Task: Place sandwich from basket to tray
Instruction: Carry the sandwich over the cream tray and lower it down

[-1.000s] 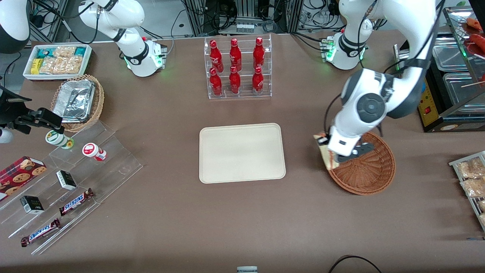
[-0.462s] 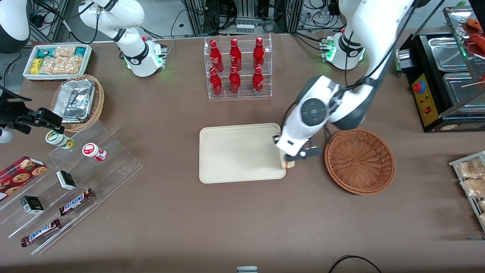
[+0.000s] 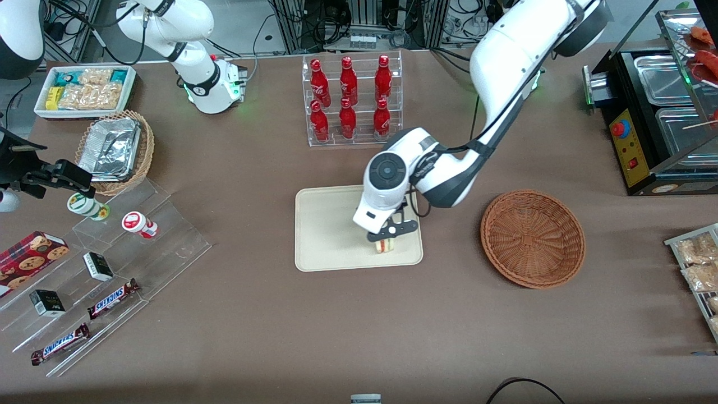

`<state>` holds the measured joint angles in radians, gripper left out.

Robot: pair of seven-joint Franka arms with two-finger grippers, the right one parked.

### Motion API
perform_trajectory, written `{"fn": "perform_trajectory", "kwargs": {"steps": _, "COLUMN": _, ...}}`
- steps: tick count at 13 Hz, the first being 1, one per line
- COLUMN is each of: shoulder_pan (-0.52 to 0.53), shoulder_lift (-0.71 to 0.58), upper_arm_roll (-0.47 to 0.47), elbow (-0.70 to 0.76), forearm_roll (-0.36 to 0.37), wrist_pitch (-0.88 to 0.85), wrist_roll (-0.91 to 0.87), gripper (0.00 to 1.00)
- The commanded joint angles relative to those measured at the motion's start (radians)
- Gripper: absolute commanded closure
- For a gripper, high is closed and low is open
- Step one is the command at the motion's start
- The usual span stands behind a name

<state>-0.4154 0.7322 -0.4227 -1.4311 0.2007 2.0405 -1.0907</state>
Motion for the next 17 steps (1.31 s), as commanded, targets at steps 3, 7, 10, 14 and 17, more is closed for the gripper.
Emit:
{"fn": "perform_trajectory", "kwargs": {"steps": 3, "shoulder_pan": -0.078, "shoulder_lift": 0.098, "upper_arm_roll": 0.012, "elbow": 0.136, "forearm_roll": 0.078, "wrist_pitch": -0.031, "wrist_roll": -0.079, "gripper": 1.00}}
{"fn": "perform_trajectory", "kwargs": {"steps": 7, "shoulder_pan": -0.098, "shoulder_lift": 0.139, "upper_arm_roll": 0.012, "elbow": 0.161, "forearm_roll": 0.109, "wrist_pitch": -0.036, "wrist_roll": -0.100, "gripper": 1.00}}
{"fn": "perform_trajectory", "kwargs": {"steps": 10, "shoulder_pan": -0.105, "shoulder_lift": 0.150, "upper_arm_roll": 0.012, "elbow": 0.163, "forearm_roll": 0.109, "wrist_pitch": -0.036, "wrist_roll": -0.130, "gripper": 1.00}}
{"fn": "perform_trajectory", "kwargs": {"steps": 14, "shoulder_pan": -0.105, "shoulder_lift": 0.162, "upper_arm_roll": 0.010, "elbow": 0.163, "forearm_roll": 0.108, "wrist_pitch": -0.025, "wrist_roll": -0.163, "gripper": 0.21}}
{"fn": "perform_trajectory", "kwargs": {"steps": 17, "shoulder_pan": -0.105, "shoulder_lift": 0.154, "upper_arm_roll": 0.010, "elbow": 0.163, "forearm_roll": 0.106, "wrist_pitch": -0.023, "wrist_roll": -0.196, "gripper": 0.00}}
